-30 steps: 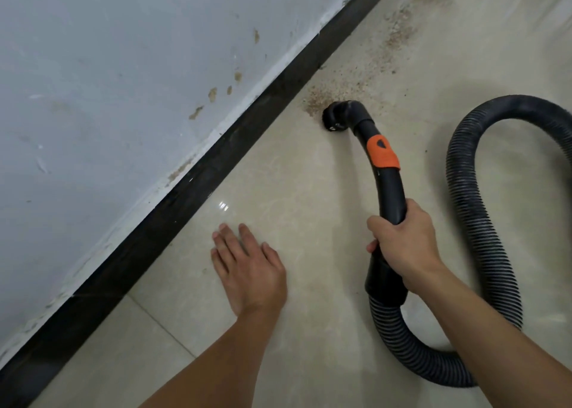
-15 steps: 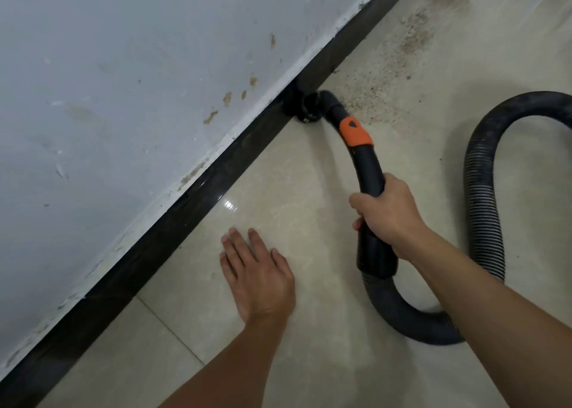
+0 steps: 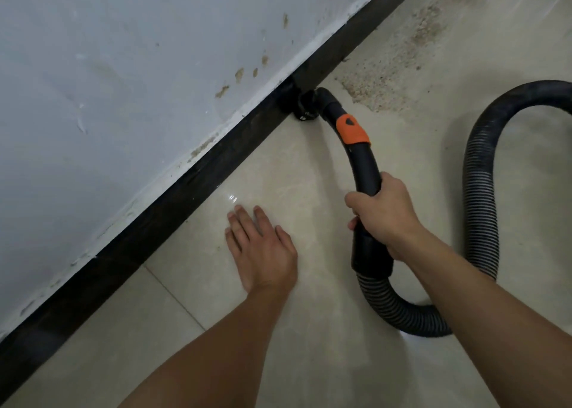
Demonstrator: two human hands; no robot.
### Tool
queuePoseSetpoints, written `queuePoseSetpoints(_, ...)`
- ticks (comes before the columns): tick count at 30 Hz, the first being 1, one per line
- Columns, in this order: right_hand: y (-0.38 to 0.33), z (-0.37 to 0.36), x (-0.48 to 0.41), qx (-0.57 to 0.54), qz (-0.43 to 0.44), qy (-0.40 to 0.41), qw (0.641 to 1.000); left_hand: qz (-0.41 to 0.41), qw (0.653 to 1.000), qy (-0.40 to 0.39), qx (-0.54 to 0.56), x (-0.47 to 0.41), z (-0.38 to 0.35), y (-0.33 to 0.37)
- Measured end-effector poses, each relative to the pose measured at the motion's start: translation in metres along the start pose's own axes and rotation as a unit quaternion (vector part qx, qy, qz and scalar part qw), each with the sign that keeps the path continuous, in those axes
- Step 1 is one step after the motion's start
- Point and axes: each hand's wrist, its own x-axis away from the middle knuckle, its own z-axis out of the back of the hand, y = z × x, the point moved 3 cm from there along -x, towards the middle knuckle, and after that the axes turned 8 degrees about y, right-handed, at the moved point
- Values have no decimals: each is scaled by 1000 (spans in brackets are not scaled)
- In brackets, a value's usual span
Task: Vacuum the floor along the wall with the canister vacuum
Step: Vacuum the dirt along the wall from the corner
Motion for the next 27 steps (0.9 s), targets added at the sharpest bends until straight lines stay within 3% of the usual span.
queuePoseSetpoints(6, 28, 23, 31, 13, 3, -35, 999, 1, 1000, 23, 7, 2, 3, 1)
queuePoseSetpoints(9, 23, 22, 40, -2, -11, -36, 999, -60, 996, 5, 62, 11, 14, -9)
queuePoseSetpoints(12, 19, -1, 60, -9, -13, -54, 998, -113, 988, -10, 102, 42, 43, -73)
queuePoseSetpoints(17, 35, -42, 133, -3, -22, -50, 999, 61, 996, 42, 56, 148, 107, -260)
queuePoseSetpoints(20, 43, -59, 181, 7, -15, -65, 998, 165, 985, 39, 26, 203, 120, -328)
queuePoseSetpoints(27, 61, -90, 286, 49, 16, -111, 993, 155, 987, 48, 8, 237, 109, -350)
